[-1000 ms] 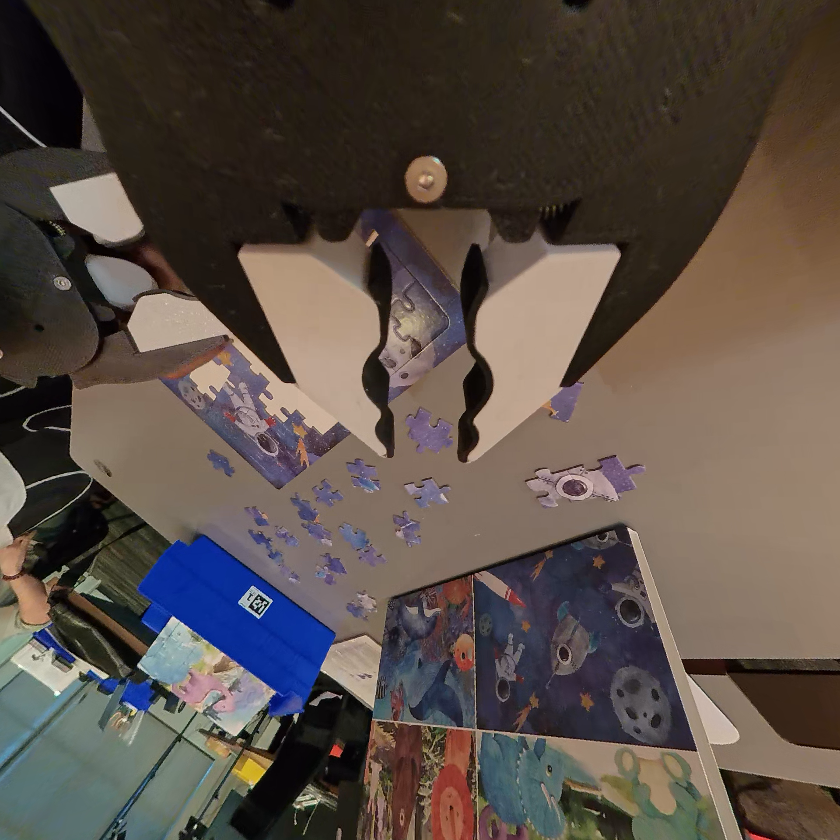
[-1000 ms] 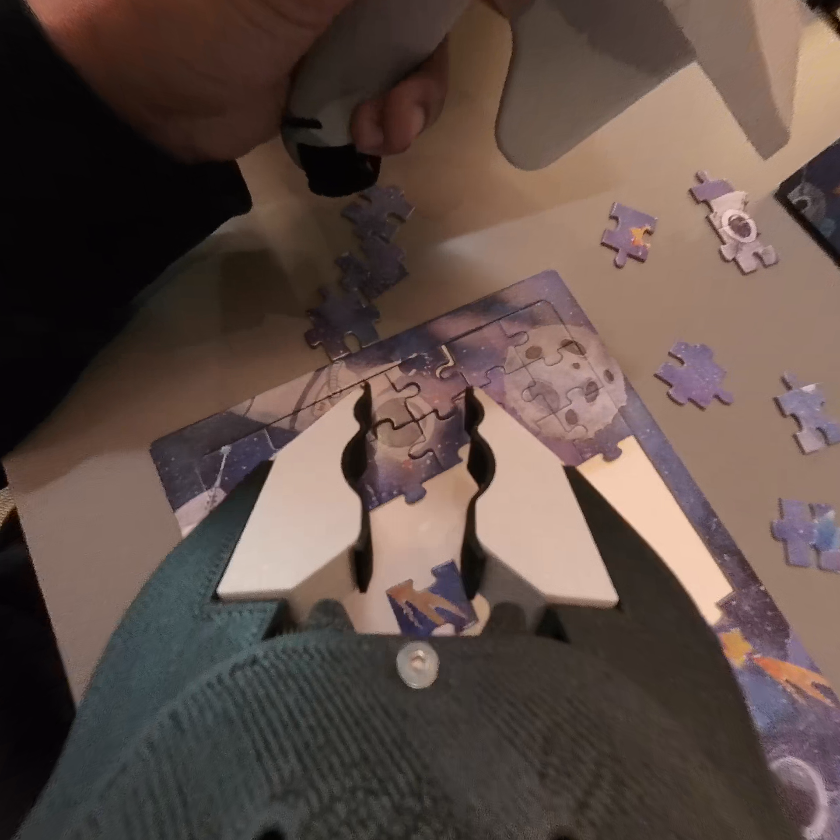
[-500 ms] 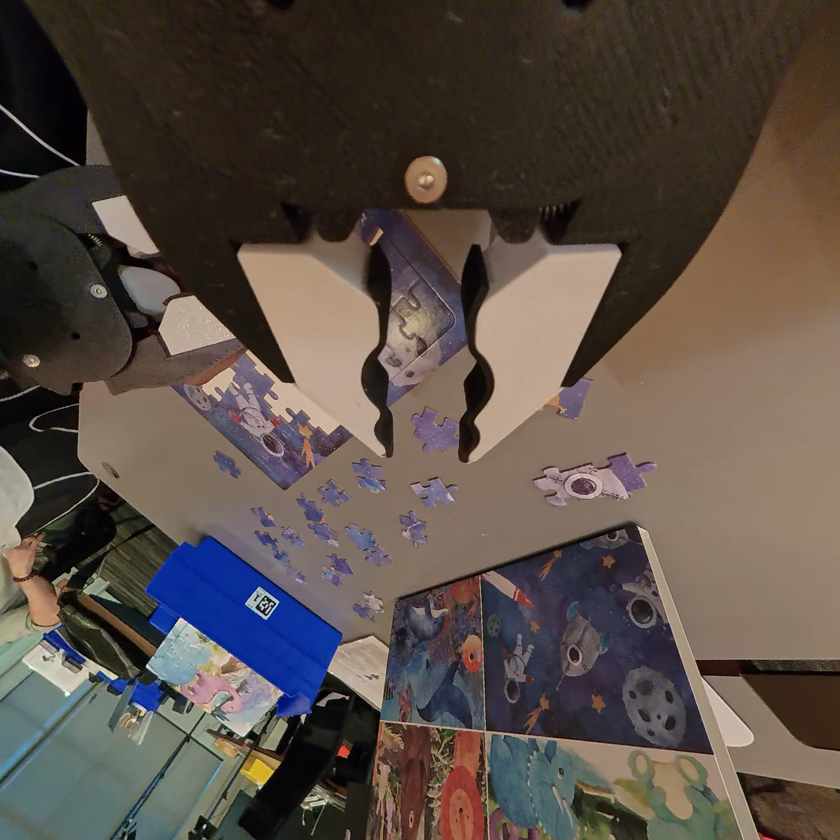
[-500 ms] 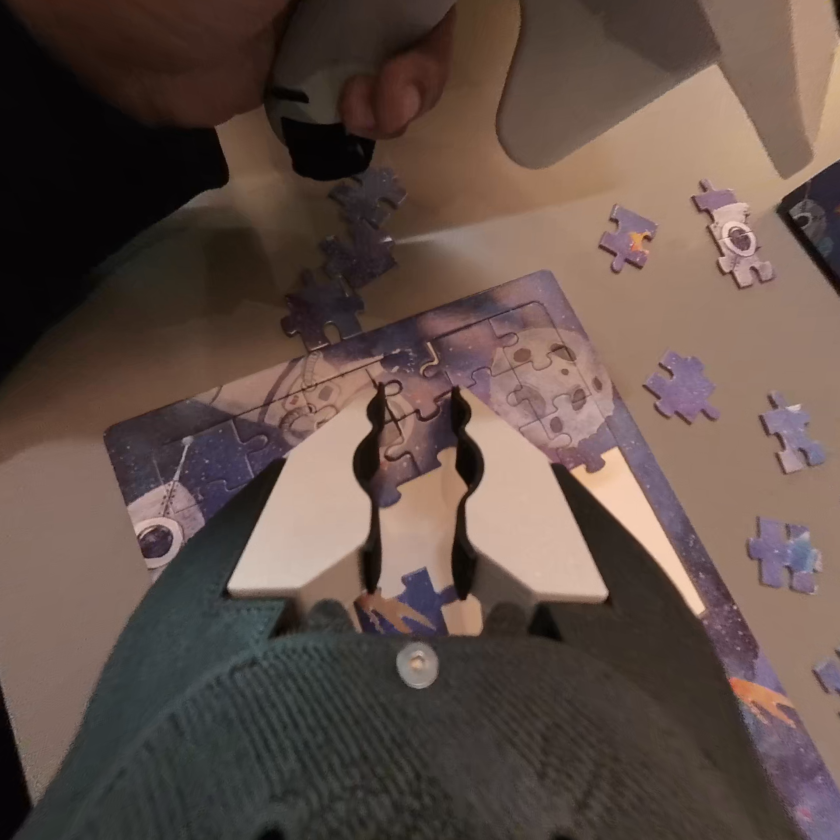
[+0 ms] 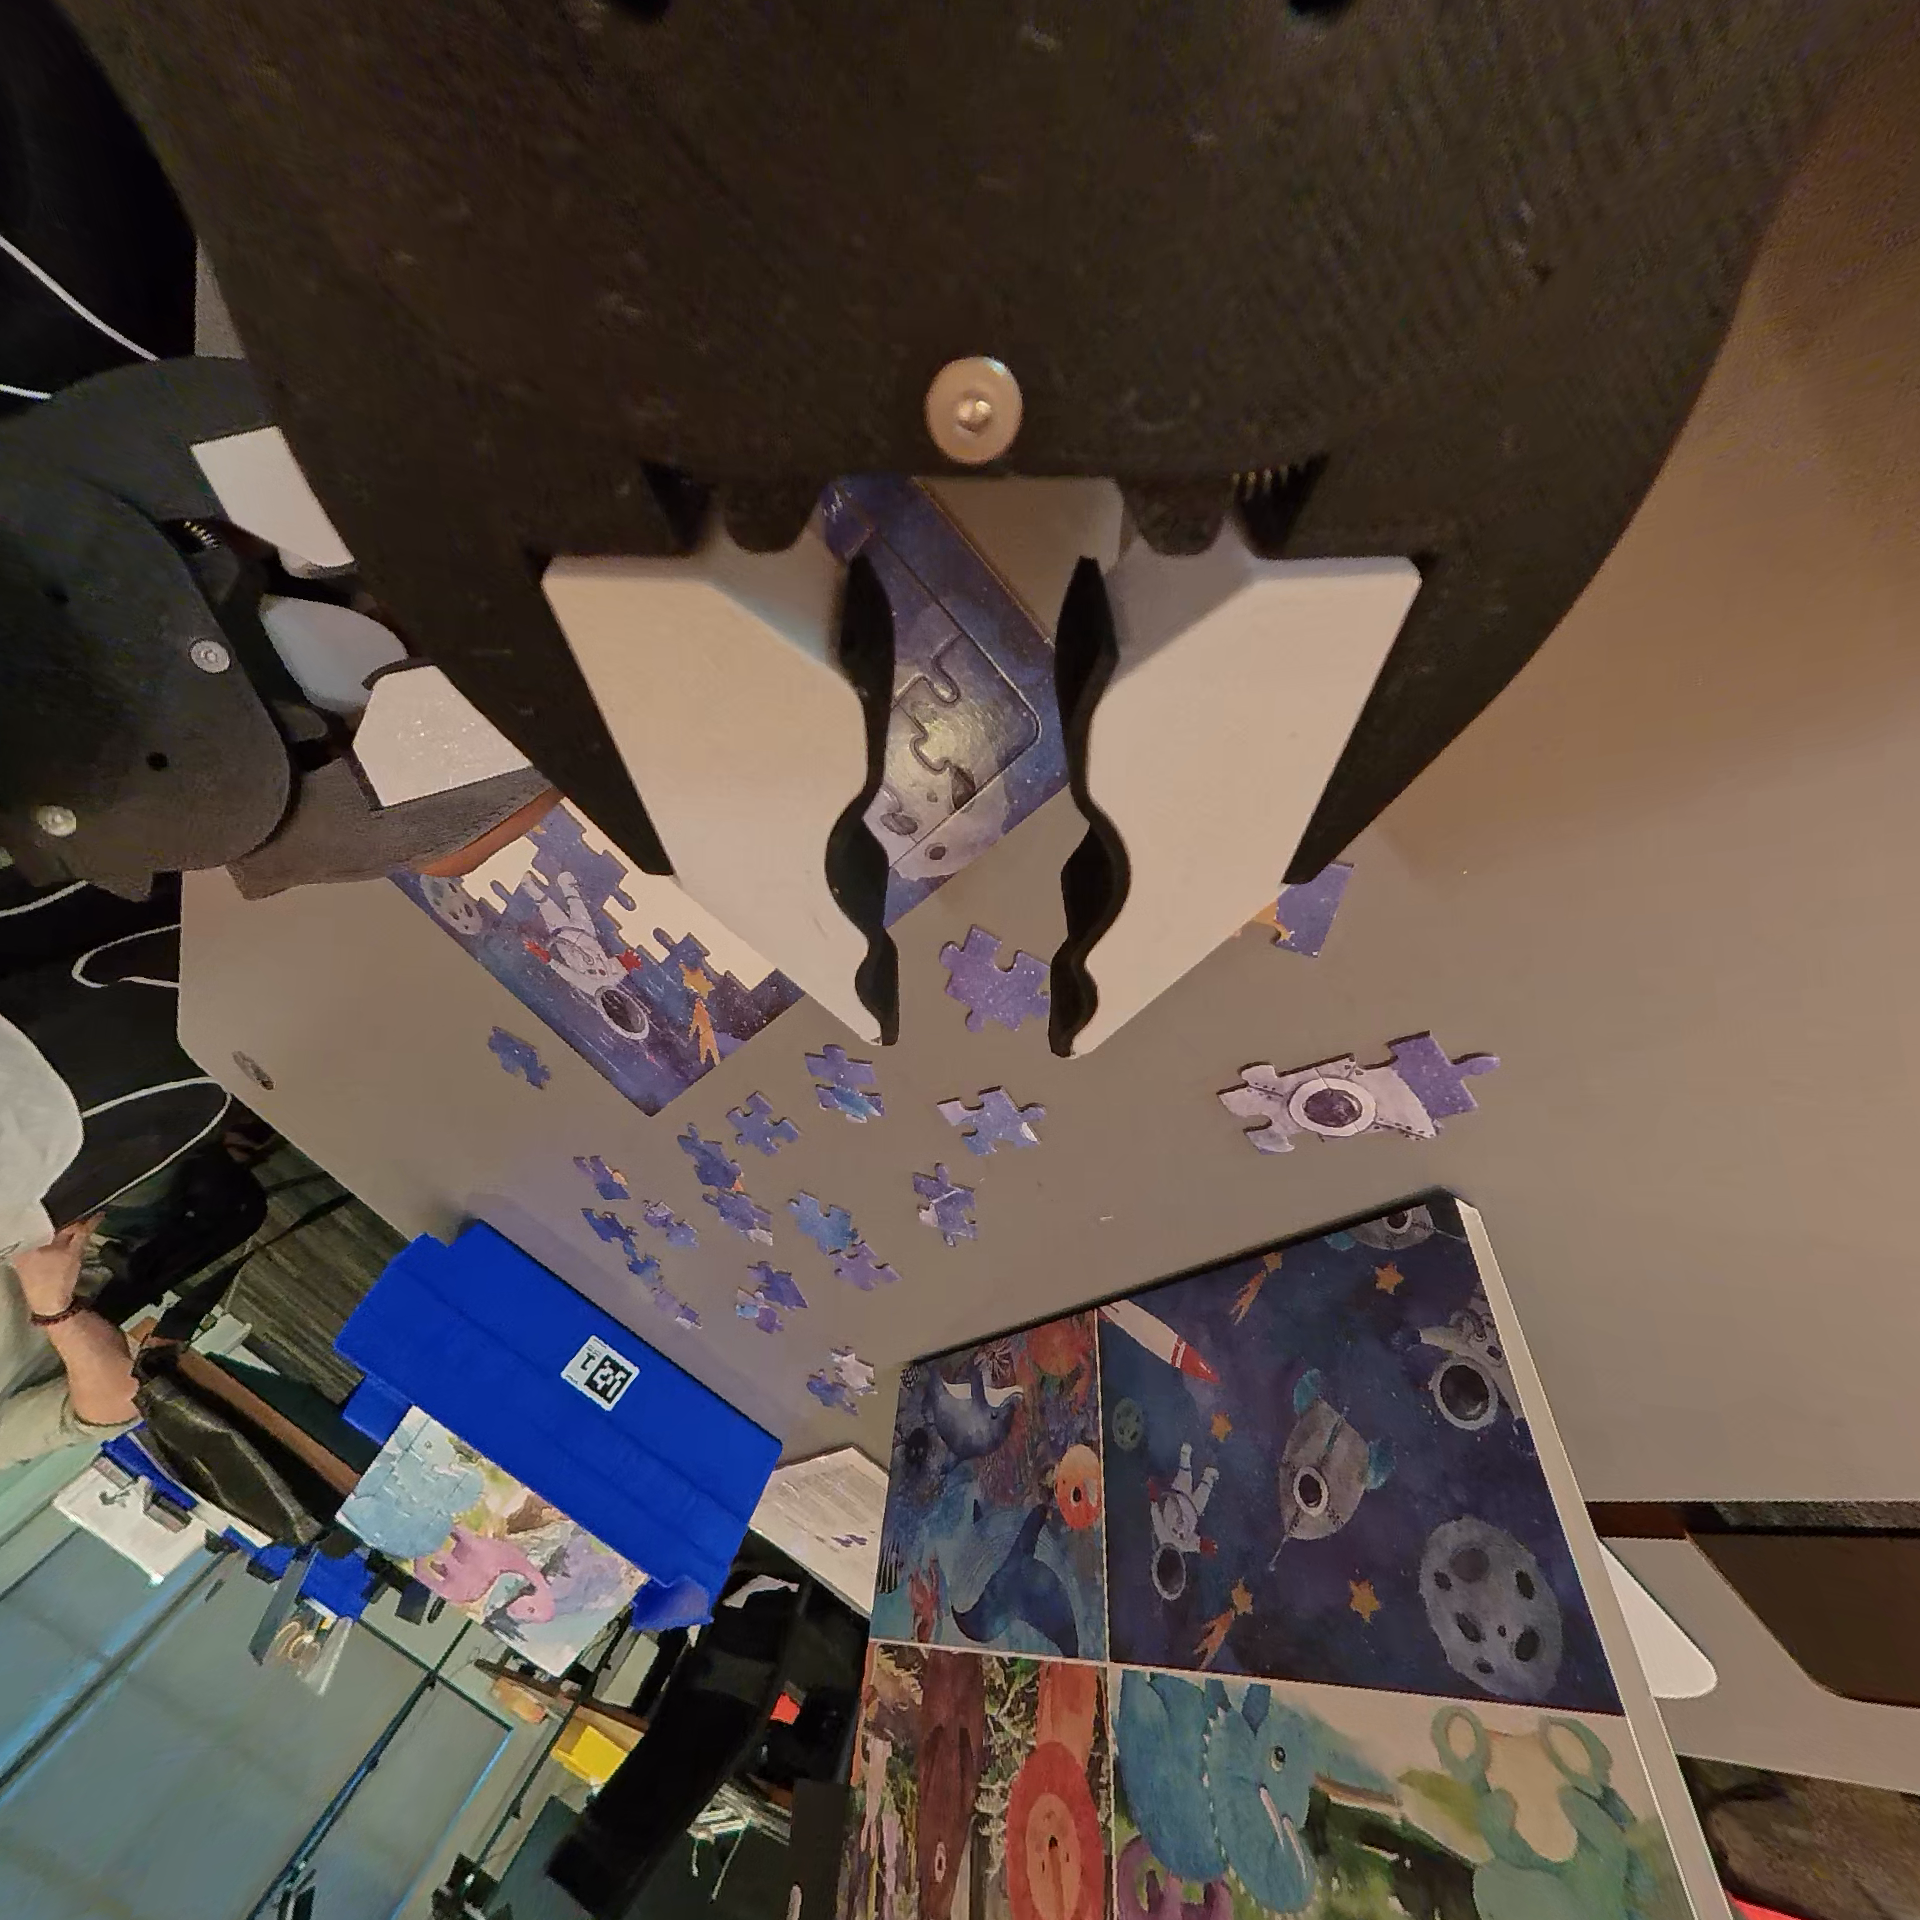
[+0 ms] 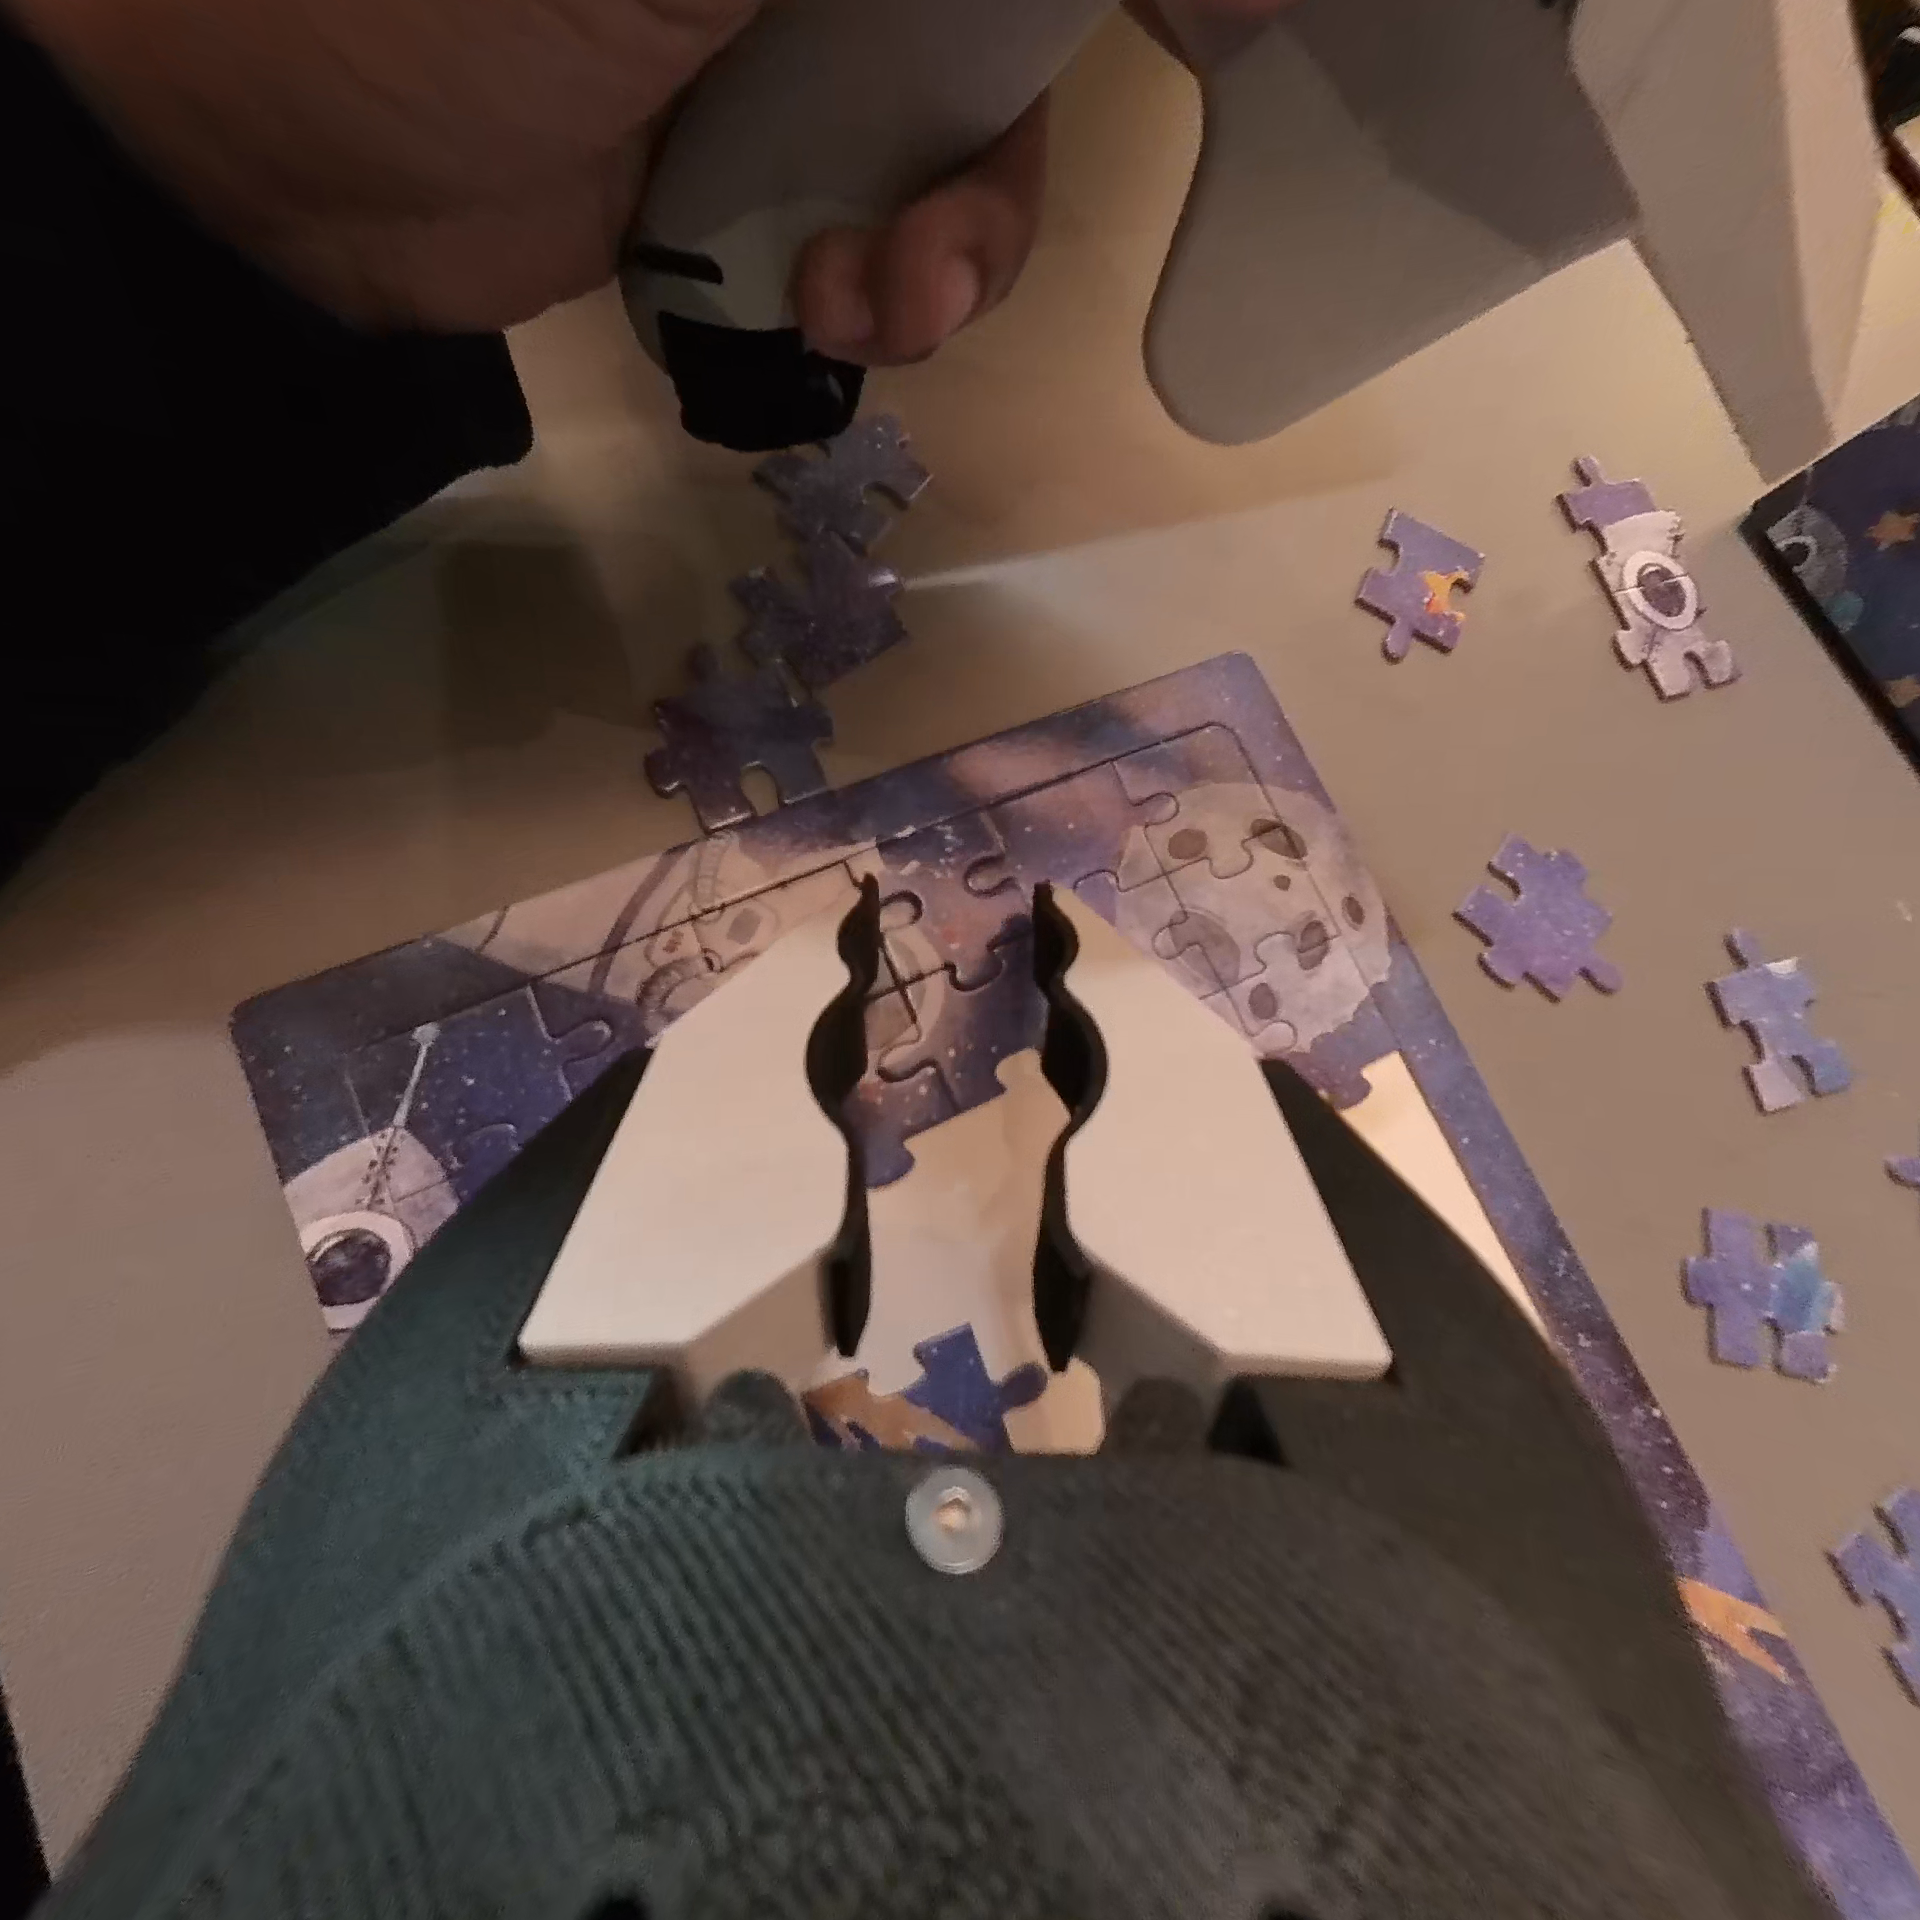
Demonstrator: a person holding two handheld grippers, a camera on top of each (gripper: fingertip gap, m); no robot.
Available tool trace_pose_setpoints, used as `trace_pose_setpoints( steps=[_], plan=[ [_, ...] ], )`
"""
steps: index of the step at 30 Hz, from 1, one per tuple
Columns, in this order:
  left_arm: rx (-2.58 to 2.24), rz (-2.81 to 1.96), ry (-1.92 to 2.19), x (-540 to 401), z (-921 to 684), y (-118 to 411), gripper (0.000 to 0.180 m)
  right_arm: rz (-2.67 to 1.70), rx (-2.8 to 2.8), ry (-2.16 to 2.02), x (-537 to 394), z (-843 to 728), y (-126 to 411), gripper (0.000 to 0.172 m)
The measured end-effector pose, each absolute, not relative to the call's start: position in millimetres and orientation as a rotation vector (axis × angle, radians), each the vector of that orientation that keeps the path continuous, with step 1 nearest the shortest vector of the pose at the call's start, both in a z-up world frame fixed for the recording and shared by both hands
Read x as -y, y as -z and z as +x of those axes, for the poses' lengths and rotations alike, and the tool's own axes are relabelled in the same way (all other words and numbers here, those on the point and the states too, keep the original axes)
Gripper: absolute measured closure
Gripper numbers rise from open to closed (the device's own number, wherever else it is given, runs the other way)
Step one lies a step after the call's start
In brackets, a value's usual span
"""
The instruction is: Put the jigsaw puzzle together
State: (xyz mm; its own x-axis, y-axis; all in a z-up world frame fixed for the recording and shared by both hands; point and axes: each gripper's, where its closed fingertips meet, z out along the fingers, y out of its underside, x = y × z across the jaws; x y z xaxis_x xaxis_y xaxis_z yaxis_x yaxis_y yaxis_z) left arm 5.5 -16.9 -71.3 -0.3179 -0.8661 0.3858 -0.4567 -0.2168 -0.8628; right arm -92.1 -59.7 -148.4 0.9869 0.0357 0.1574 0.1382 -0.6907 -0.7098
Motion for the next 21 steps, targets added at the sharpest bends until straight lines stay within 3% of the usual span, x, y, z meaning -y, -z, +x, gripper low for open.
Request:
trace_pose_setpoints(
  steps=[21],
  plan=[
    [-1.681, -1.559, 1.555, 18, 6, 71, 0.153, -2.34, 0.079, -0.094, 48, -101, 154, 0.157]
  ],
)
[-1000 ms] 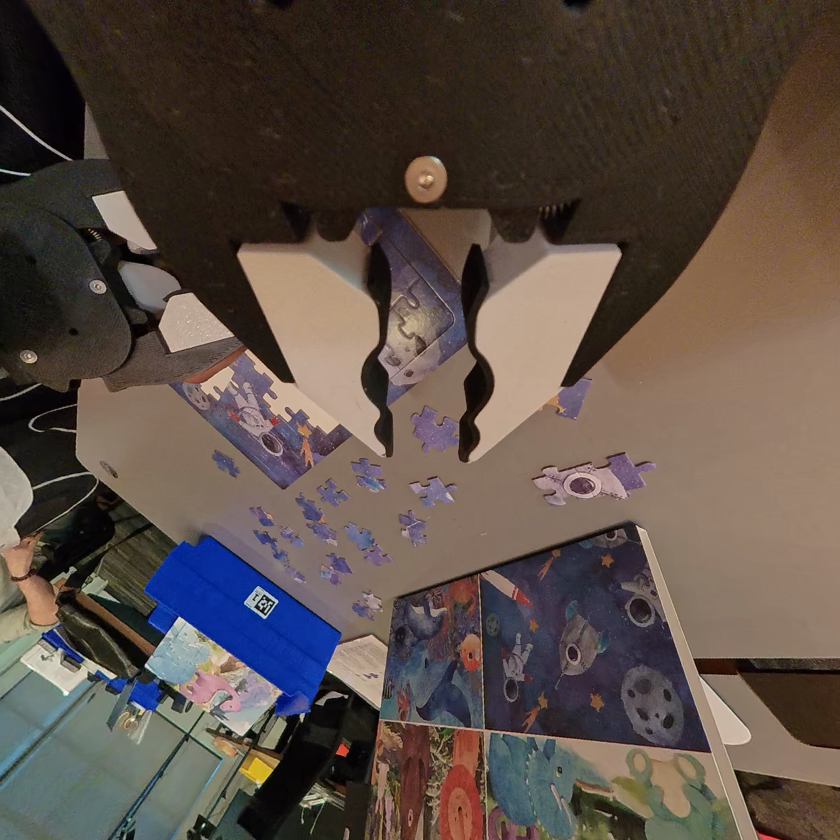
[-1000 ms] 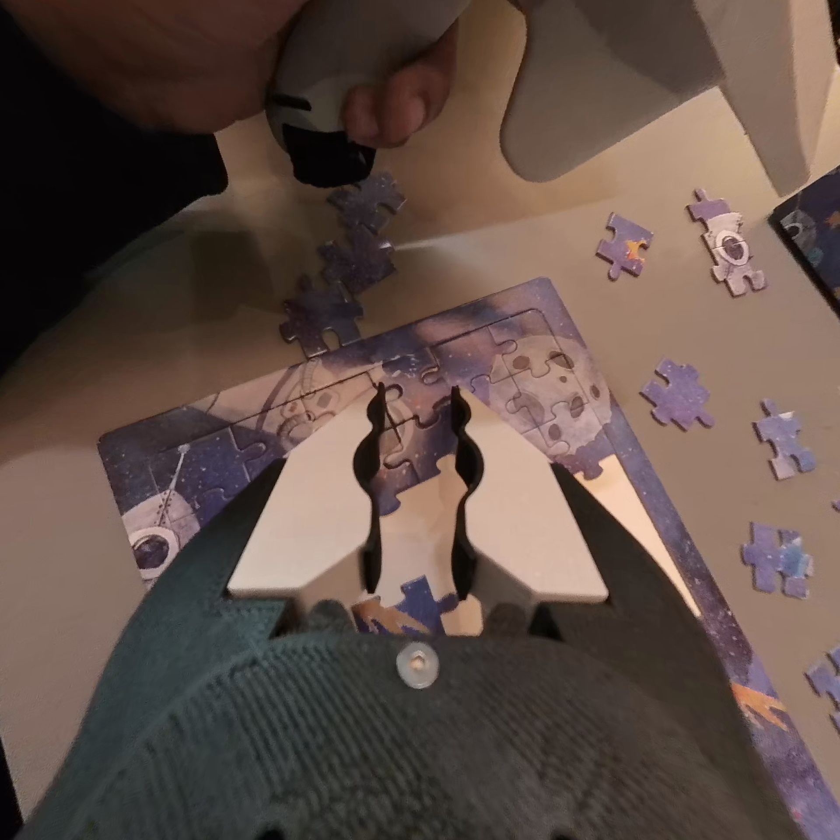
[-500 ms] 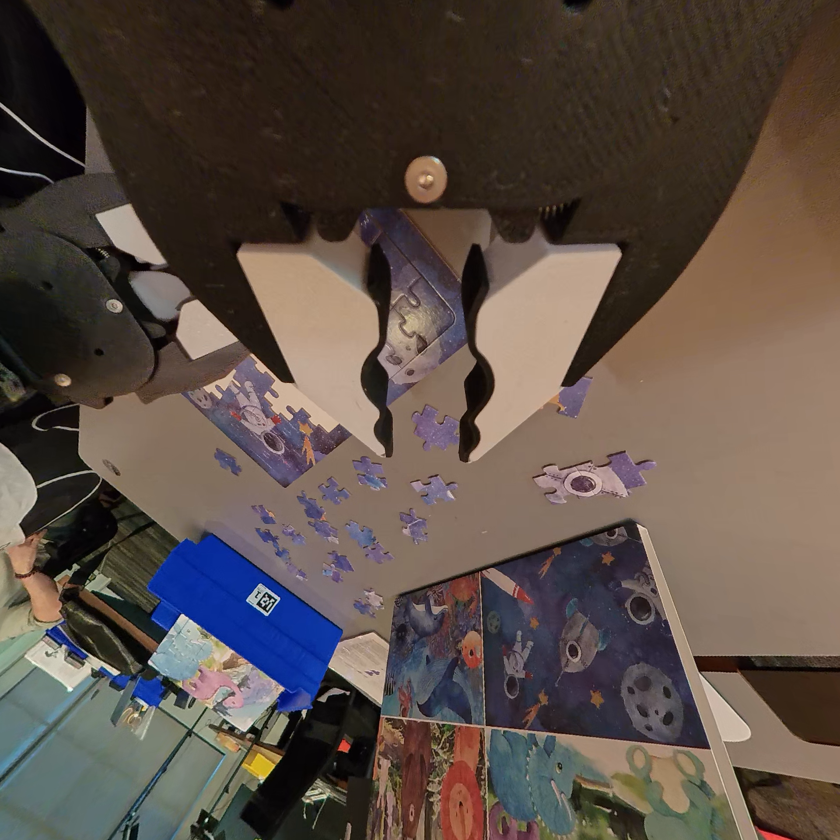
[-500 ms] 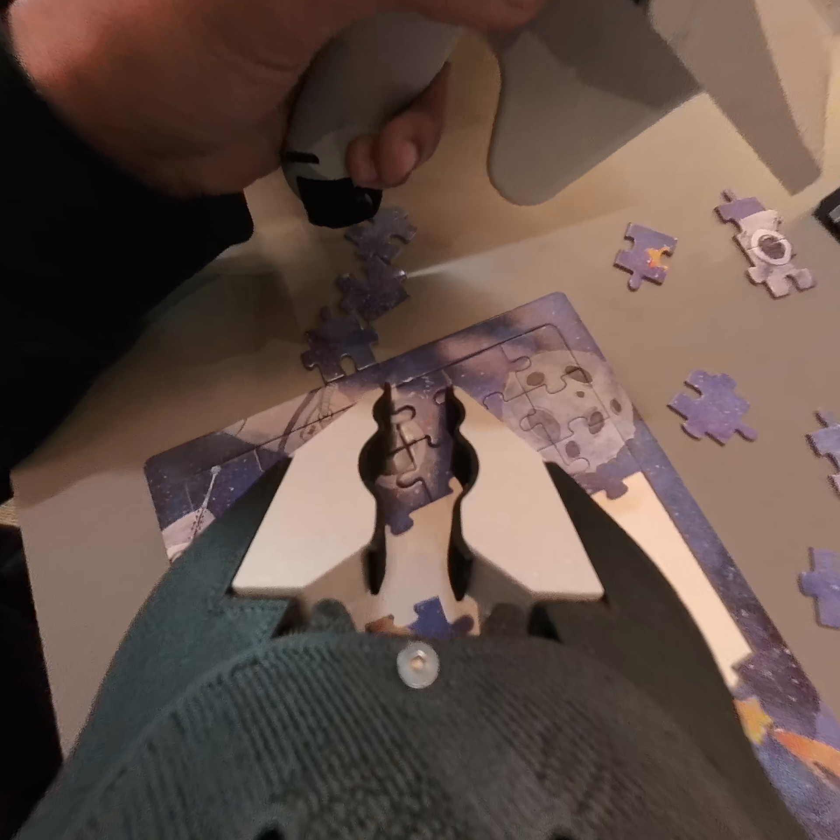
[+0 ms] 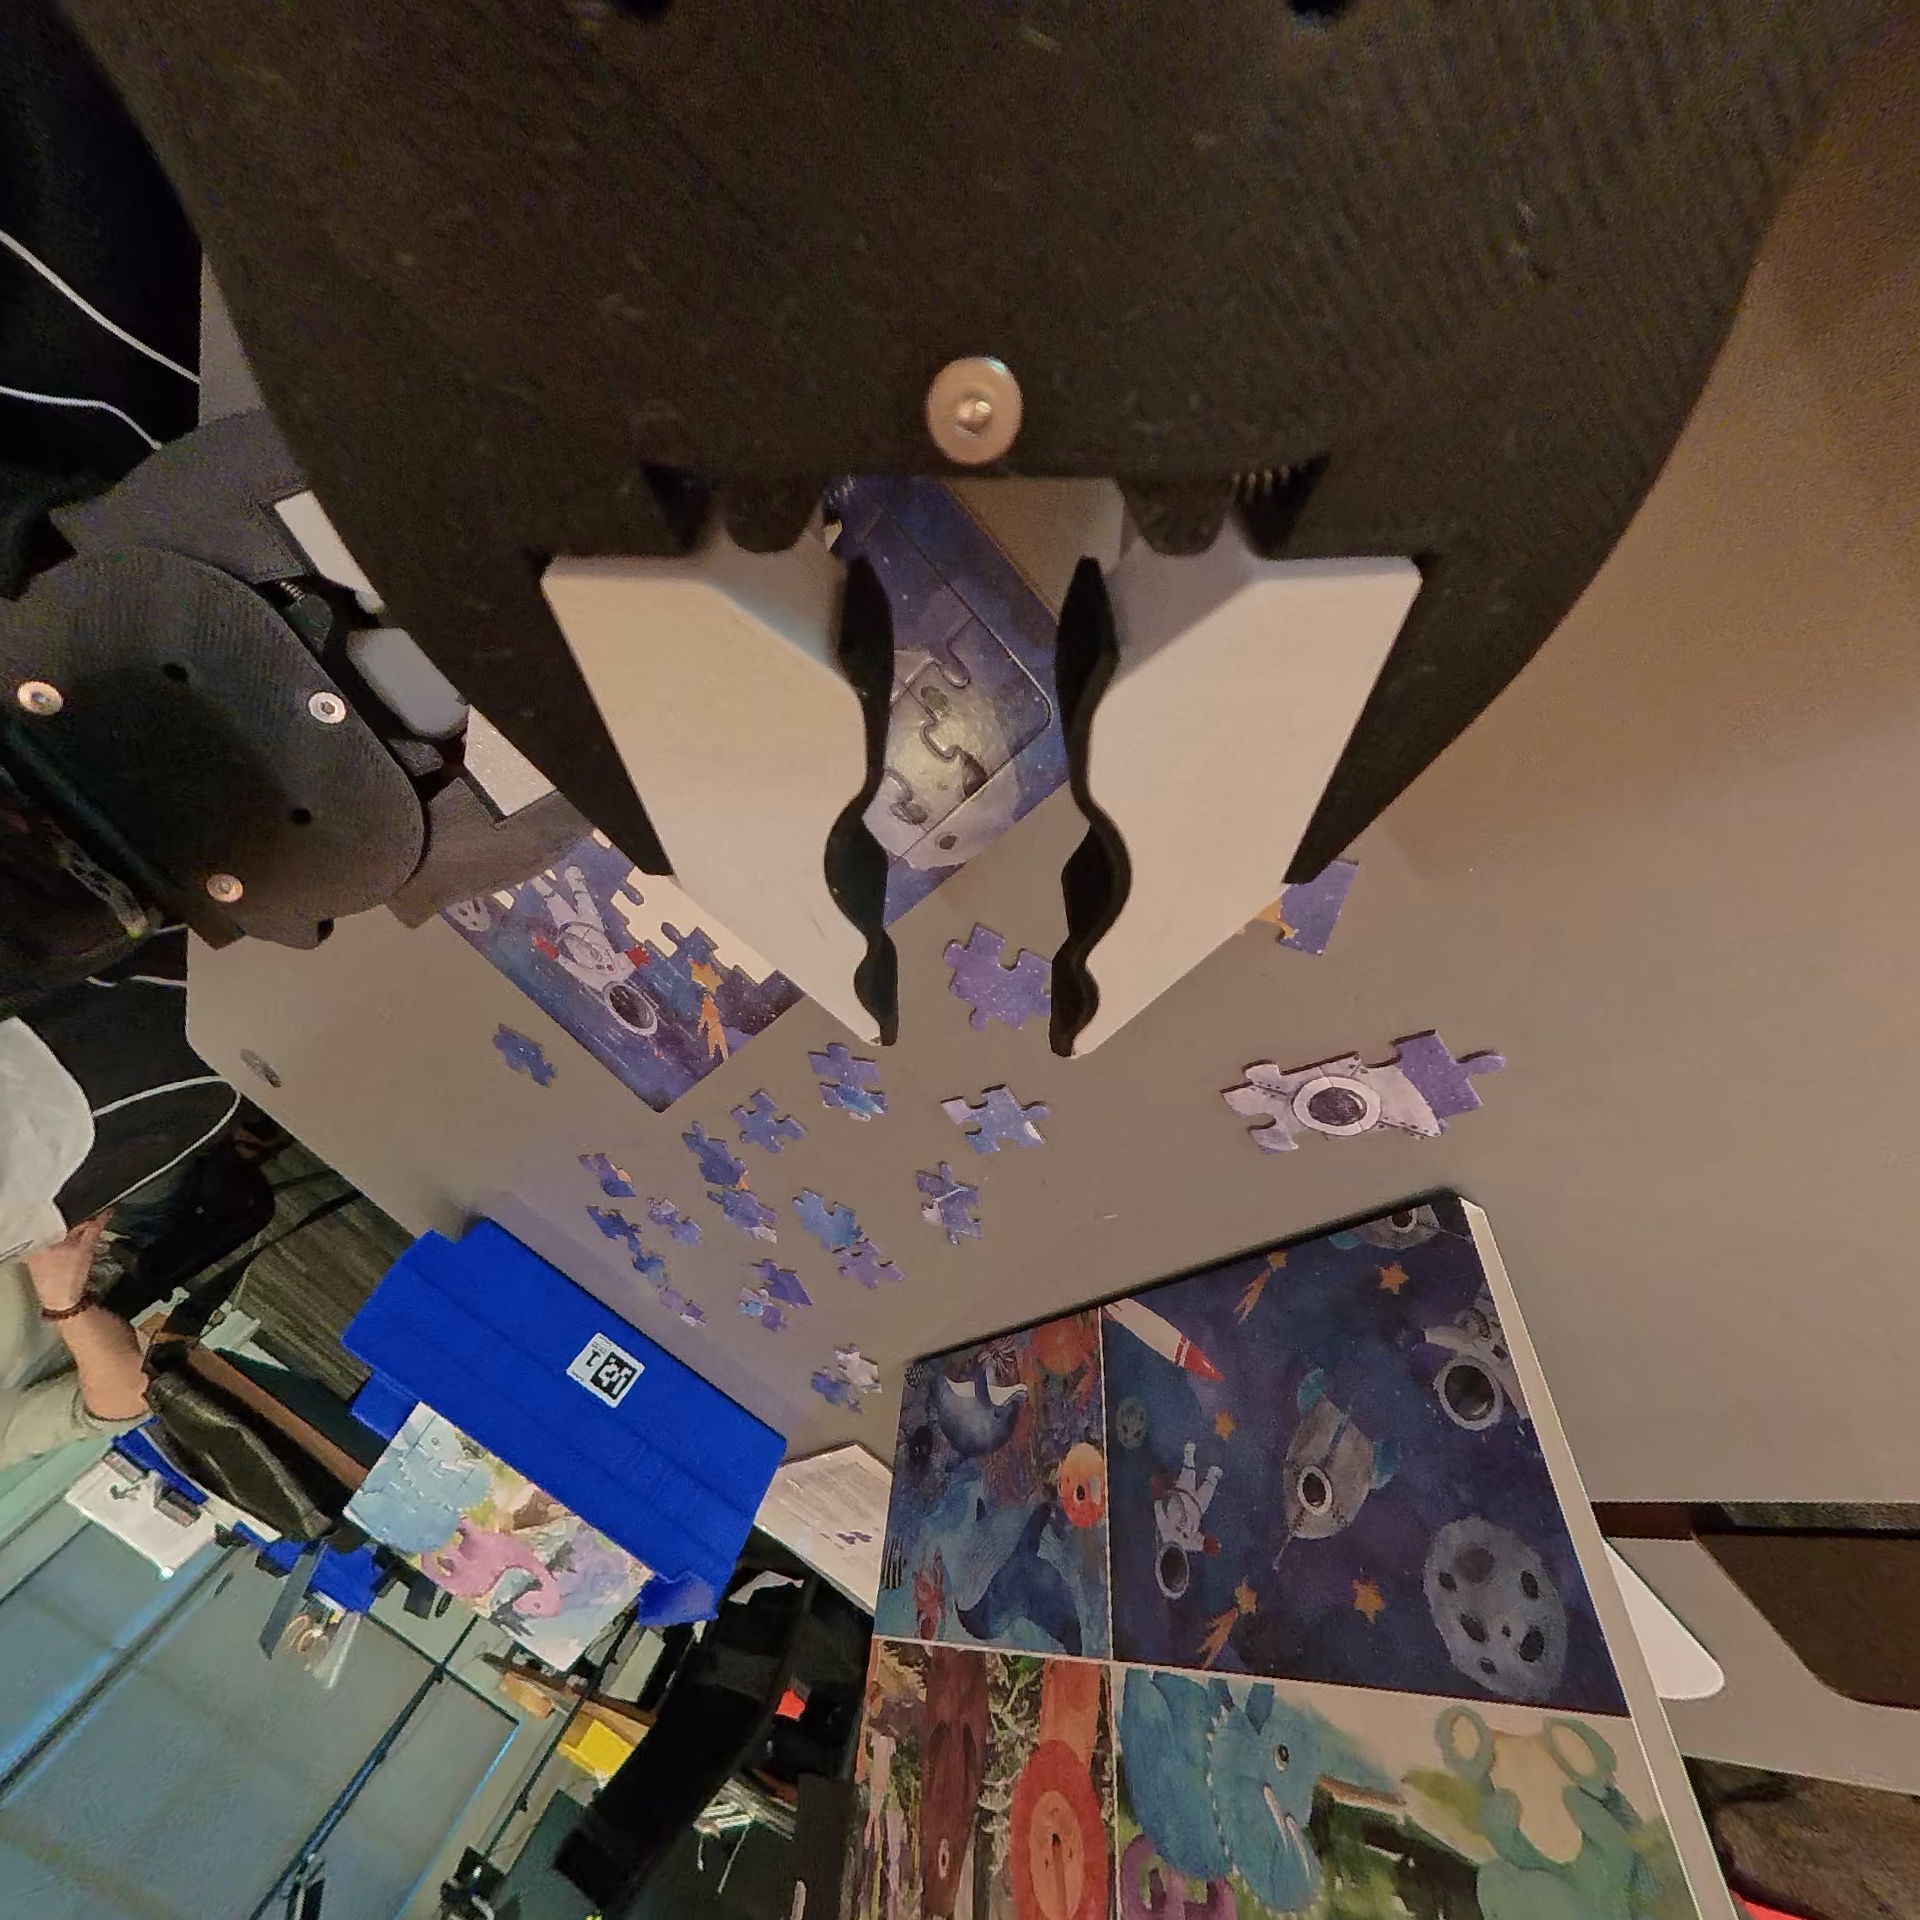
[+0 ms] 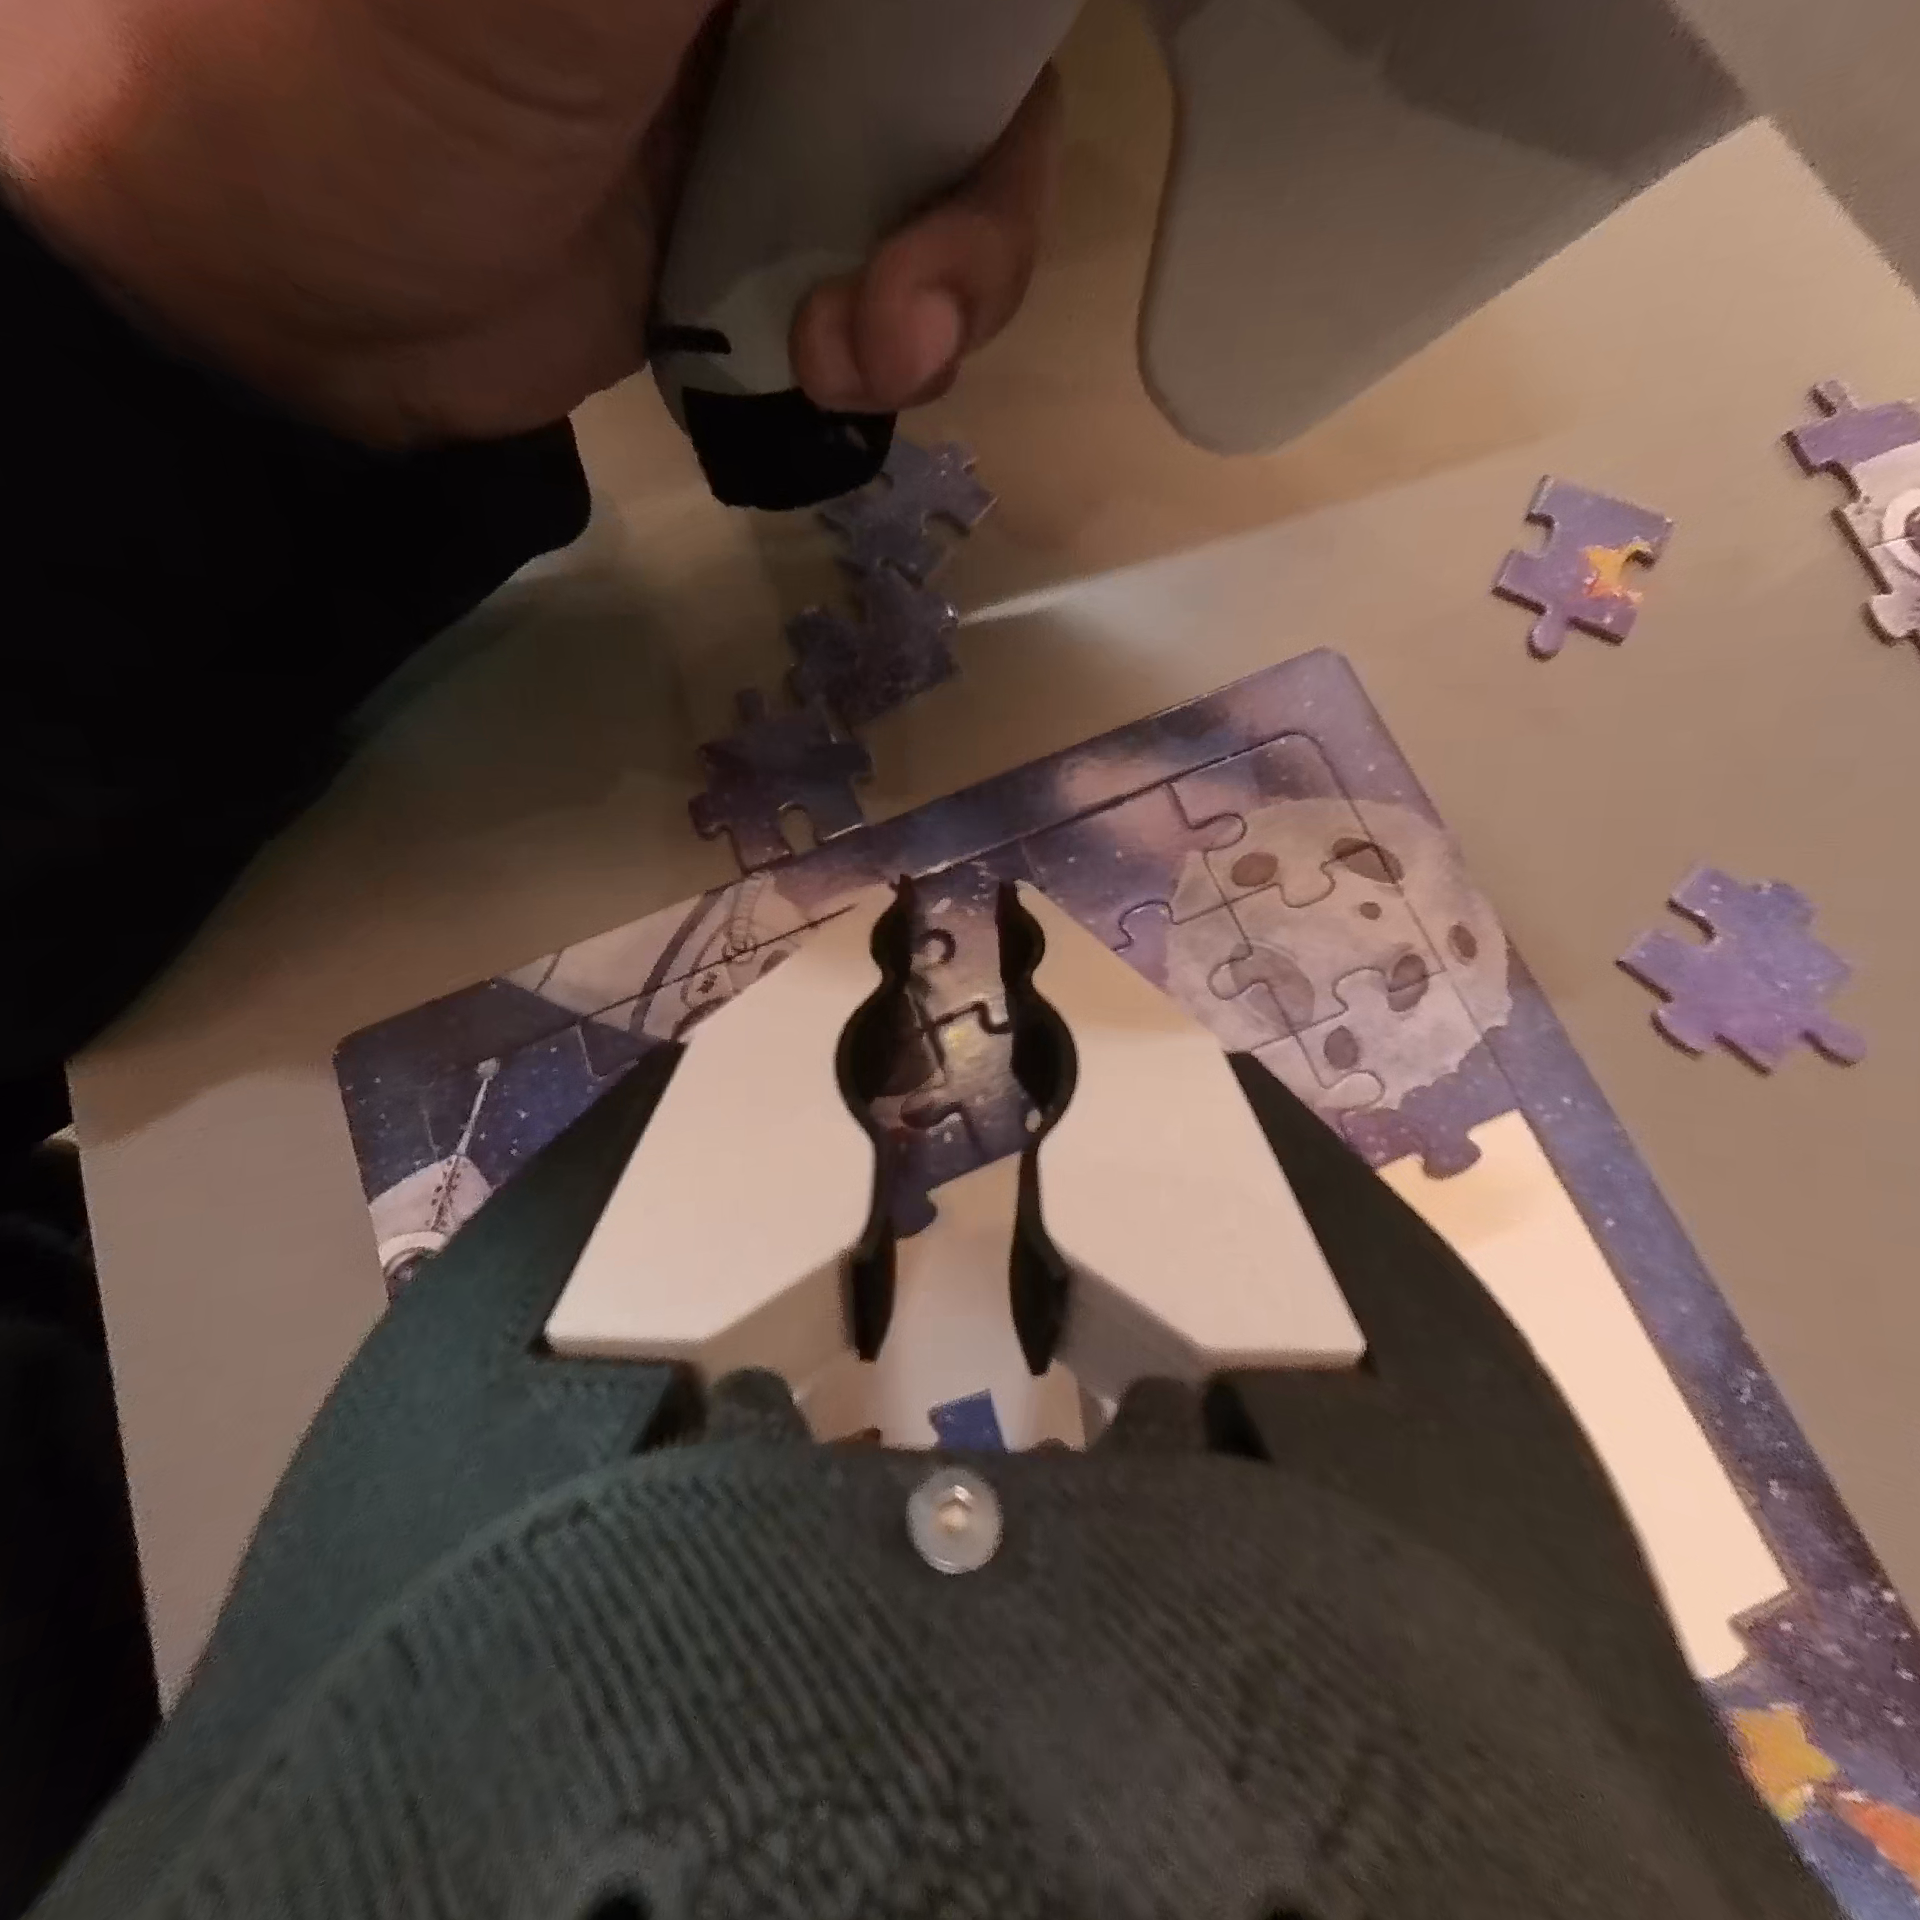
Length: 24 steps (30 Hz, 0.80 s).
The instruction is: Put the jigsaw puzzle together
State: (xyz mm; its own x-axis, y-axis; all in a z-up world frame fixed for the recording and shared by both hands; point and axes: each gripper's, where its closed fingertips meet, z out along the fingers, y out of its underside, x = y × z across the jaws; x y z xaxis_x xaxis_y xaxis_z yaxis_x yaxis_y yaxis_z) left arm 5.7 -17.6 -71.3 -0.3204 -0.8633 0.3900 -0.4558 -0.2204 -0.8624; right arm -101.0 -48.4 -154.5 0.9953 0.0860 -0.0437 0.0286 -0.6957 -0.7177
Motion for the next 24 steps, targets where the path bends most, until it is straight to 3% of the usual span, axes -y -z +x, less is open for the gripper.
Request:
trace_pose_setpoints(
  steps=[6, 10, 24],
  plan=[
    [-1.68, -1.559, 1.555, 17, 6, 72, 0.153, -2.379, 0.152, -0.12, 50, -101, 154, 0.159],
    [-1.677, -1.56, 1.558, 17, 5, 71, 0.153, -2.346, 0.081, -0.132, 51, -90, 143, 0.172],
    [-1.683, -1.564, 1.552, 17, 6, 73, 0.153, -2.394, 0.118, -0.103, 60, -90, 155, 0.172]
  ],
)
